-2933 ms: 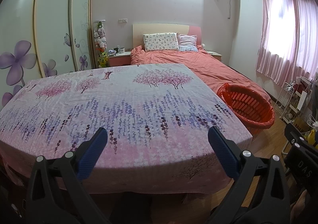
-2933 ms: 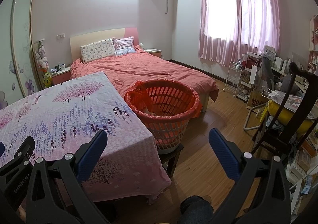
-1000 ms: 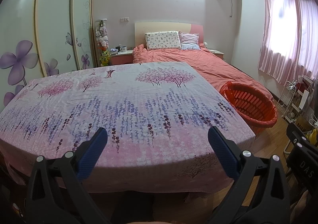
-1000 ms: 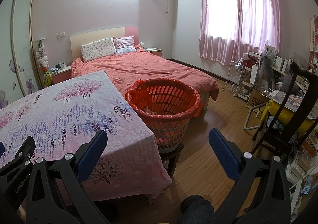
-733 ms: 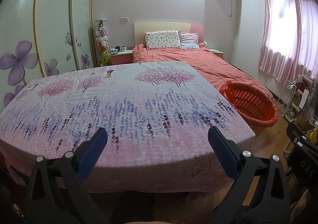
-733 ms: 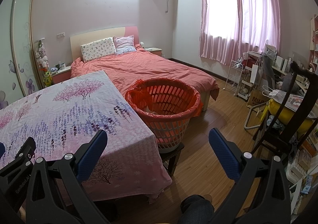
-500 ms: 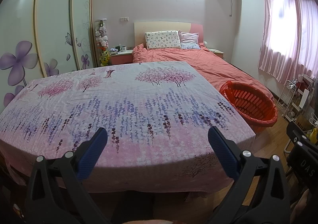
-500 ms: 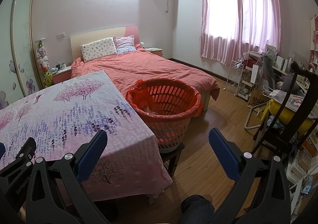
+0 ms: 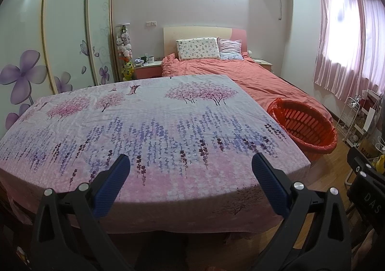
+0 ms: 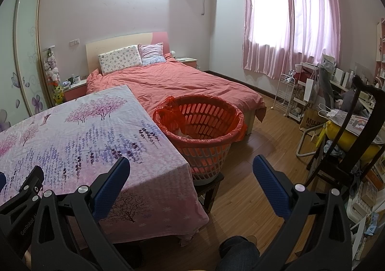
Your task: Collect trash
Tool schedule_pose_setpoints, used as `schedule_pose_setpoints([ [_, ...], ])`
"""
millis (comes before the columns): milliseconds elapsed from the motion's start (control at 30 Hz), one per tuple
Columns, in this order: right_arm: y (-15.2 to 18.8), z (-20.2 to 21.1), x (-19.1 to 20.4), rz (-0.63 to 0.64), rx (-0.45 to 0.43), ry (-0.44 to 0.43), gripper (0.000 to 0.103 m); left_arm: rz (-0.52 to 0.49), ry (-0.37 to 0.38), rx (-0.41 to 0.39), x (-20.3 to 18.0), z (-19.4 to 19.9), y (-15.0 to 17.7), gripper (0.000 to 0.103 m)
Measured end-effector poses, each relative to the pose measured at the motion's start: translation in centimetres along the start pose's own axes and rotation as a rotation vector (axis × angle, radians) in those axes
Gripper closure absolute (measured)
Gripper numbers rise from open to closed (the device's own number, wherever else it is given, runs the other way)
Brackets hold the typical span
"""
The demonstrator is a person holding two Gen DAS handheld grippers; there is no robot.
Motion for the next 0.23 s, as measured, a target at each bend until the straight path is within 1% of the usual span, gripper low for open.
schedule_pose_setpoints([
  [233,0.14,-0.03,0.2,0.0,0.002,-0.002,0.002,0.001,0.001,0.002,0.01,-0.03,0.02,0.004],
])
Point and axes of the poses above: each gripper's, at about its wrist camera, not at the fingertips, and z roughly against the way its jaws point, x to its left, y to its underside, the point moved 8 cm from there along -z, roughly the way its jaws point, and after that the axes turned 2 degrees about x, right-handed, at the moved point
